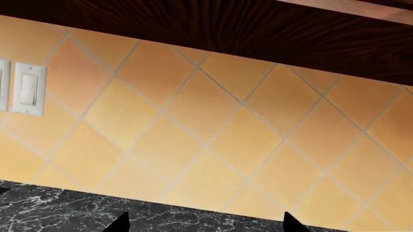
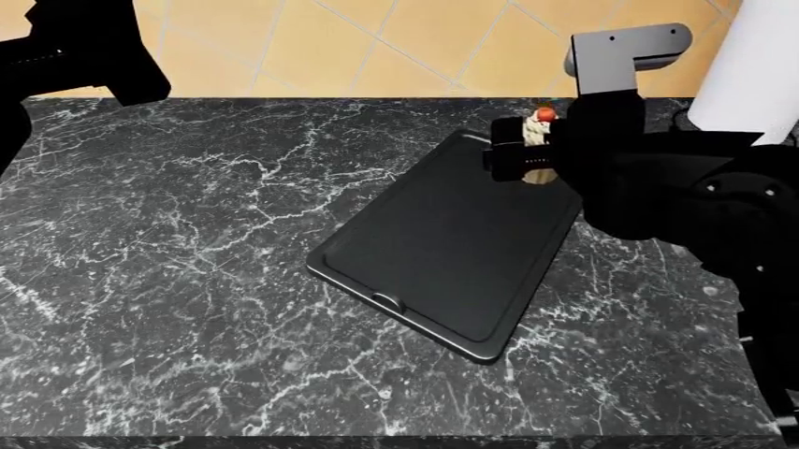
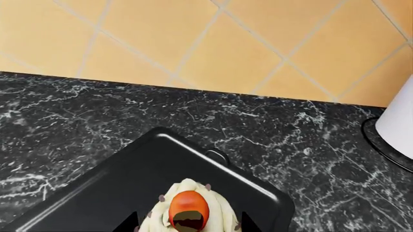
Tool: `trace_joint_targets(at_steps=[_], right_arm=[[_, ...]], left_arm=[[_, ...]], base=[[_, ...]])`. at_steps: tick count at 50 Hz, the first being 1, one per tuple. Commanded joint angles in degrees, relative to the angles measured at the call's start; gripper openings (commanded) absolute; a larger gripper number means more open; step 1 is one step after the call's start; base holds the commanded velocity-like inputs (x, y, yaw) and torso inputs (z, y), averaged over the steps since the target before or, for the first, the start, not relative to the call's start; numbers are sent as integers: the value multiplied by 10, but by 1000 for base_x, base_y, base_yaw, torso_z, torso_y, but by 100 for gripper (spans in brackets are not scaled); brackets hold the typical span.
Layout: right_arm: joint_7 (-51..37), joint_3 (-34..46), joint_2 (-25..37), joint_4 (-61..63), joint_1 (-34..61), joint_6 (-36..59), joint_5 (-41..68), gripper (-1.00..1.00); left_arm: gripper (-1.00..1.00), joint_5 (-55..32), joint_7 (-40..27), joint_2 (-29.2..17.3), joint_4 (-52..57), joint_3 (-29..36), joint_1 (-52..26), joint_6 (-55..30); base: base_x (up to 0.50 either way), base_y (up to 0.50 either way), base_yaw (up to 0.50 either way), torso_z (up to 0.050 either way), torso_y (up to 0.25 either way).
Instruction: Pick up the bowl with cake and place it on the tray. Pick up the cupcake and place it on the tray.
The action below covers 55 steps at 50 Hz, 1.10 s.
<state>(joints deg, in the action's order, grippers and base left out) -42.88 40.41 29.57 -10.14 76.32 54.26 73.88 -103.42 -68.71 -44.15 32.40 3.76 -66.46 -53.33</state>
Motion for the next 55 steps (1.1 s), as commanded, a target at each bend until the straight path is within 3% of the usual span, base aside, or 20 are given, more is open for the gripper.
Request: trace_joint_targets(at_steps=[1, 35, 47, 55], right_arm=[[6, 1, 1, 1, 1, 2, -9, 100], [-7, -11, 16, 30, 23, 11, 5, 100], [-29, -32, 53, 181, 48, 27, 41, 100], [-132, -73, 98, 341, 51, 48, 149, 100]], left_arm=[[100, -1, 0, -2, 1, 2, -1, 3], [100, -1, 0, -7, 1, 7, -2, 12], [100, -6, -2, -11, 1, 9, -5, 15], [100, -8, -3, -13, 5, 9, -6, 17]], base=[[0, 0, 0, 0, 0], [0, 0, 0, 0, 0], [0, 0, 0, 0, 0], [0, 0, 0, 0, 0]])
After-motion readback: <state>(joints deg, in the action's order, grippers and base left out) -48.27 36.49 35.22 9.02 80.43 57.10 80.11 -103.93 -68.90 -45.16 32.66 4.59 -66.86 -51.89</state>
